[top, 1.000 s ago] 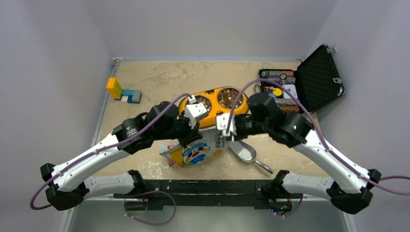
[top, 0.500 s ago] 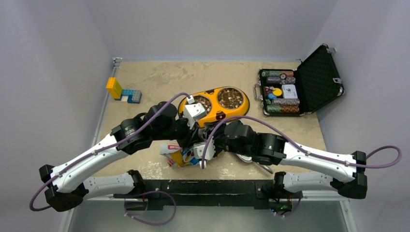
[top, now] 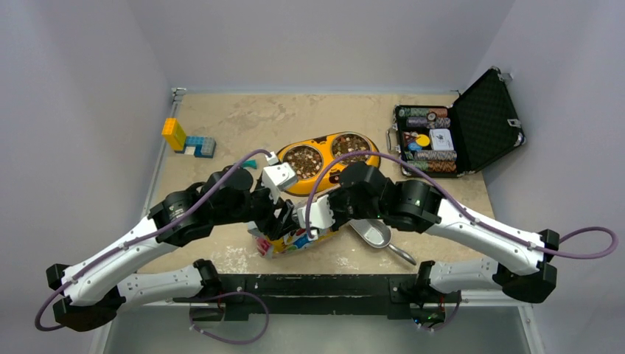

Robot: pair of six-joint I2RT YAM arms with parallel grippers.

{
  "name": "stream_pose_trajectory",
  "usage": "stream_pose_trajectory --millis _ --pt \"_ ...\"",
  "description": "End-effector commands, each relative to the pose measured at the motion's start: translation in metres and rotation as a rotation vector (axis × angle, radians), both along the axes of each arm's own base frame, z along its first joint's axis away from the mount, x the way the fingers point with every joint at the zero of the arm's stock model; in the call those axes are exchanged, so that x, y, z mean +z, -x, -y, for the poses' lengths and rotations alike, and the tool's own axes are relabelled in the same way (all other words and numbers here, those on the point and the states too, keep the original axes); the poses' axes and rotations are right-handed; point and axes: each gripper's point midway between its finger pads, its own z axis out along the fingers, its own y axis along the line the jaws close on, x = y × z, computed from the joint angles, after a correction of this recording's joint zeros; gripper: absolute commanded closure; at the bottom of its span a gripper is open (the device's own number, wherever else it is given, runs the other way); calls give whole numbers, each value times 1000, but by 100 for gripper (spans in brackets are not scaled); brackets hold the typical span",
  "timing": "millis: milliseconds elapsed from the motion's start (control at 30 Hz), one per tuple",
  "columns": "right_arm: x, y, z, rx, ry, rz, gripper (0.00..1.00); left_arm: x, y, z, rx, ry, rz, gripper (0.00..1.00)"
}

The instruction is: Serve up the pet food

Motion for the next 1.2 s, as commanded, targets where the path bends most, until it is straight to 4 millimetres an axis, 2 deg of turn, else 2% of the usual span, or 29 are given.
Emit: stream_pose_trajectory --millis 0,200,300,367,400,467,533,567,600,633,667,733,800,867,967,1067,1133,1167 --pt "38 13 10 17 -131 -165 100 4 -12 -5 54 1 72 33" --pt "36 11 4 15 -117 -257 100 1 -8 16 -27 -19 62 34" --pt "47 10 -3 14 -146 -277 100 5 -8 26 -38 12 55 45" --pt "51 9 -7 8 -159 -288 100 9 -10 30 -31 40 53 47" --pt "53 10 -8 9 -159 -300 100 11 -10 33 -31 58 51 46" --pt "55 8 -10 -1 -156 -315 100 13 -9 37 -35 80 47 35" --pt "56 6 -11 -12 -154 -321 100 14 -9 41 -40 94 46 33" --pt "57 6 -11 -14 -157 -318 100 14 -10 42 -40 96 46 37" --pt "57 4 -10 -14 -161 -308 100 13 -11 42 -39 94 49 47" --pt "56 0 -9 -30 -175 -284 100 12 -12 41 -35 85 53 63" --pt "53 -4 -6 -50 -187 -257 94 12 -13 39 -26 75 58 79" --pt "47 -11 7 -88 -198 -203 82 12 -15 34 -11 64 69 95" --pt "35 -19 20 -130 -181 -181 75 14 -14 30 -6 68 78 100" --pt "28 -27 31 -171 -174 -160 66 16 -13 27 -7 72 83 100" --pt "20 -33 44 -202 -152 -141 62 16 -10 24 -9 74 78 100" --pt "22 -36 45 -210 -156 -119 65 17 -6 23 -15 87 67 100" --pt "24 -45 48 -246 -154 -81 70 17 -5 23 -17 95 60 100" --pt "24 -48 50 -252 -142 -62 92 17 -4 24 -17 98 55 100"
